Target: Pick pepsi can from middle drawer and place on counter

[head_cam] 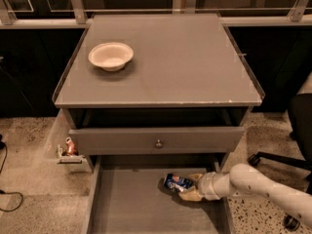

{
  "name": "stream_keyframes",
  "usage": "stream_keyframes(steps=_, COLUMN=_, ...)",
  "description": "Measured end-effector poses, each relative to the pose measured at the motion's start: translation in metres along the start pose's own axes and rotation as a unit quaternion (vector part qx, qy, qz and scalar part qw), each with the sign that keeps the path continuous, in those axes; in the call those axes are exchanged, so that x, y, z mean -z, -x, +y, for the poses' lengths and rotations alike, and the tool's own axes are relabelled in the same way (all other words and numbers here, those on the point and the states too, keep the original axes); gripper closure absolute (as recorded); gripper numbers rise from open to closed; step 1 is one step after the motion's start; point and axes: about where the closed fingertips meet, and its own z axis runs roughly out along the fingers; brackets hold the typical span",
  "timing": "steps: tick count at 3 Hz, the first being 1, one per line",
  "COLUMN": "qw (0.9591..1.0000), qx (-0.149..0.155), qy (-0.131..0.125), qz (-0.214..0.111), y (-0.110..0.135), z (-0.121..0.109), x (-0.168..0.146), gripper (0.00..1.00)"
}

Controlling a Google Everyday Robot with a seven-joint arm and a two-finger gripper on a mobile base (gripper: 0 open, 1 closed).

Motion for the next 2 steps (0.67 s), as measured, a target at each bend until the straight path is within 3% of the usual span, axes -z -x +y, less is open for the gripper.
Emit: stream_keyframes(steps=2, qw=0.9999, qx=-0.002, qy=0.009, qz=0.013, y=0.041, z=-0.003, x=0.080, gripper=1.00)
